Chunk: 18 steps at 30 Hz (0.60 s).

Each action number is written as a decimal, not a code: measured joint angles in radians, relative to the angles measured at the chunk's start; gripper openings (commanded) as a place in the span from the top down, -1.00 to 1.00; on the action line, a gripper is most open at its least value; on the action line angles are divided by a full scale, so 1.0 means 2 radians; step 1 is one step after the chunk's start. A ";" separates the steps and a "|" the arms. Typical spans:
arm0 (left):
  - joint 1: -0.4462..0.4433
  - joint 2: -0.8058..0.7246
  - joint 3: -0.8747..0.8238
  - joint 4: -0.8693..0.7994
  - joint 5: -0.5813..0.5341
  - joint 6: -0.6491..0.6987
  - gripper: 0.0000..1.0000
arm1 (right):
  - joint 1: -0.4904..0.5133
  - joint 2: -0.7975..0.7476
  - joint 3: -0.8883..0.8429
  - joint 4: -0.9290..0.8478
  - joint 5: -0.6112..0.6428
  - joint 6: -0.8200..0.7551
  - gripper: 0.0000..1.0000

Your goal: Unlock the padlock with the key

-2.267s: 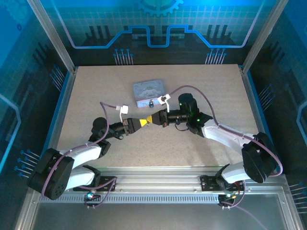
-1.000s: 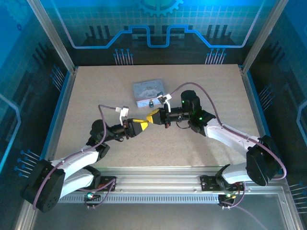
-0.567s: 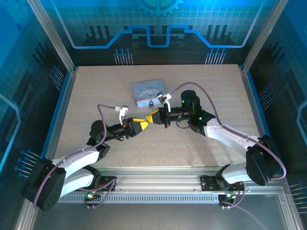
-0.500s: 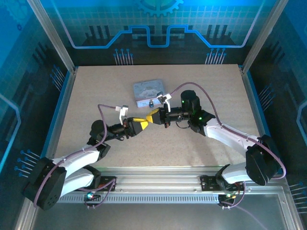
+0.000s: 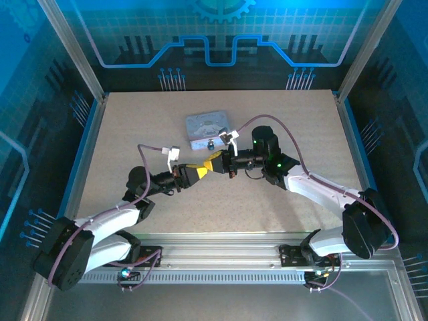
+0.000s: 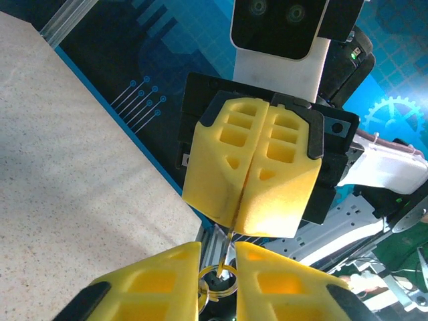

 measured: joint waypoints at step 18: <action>0.000 -0.033 -0.001 -0.038 -0.022 0.012 0.75 | 0.000 -0.001 0.001 0.015 0.010 0.016 1.00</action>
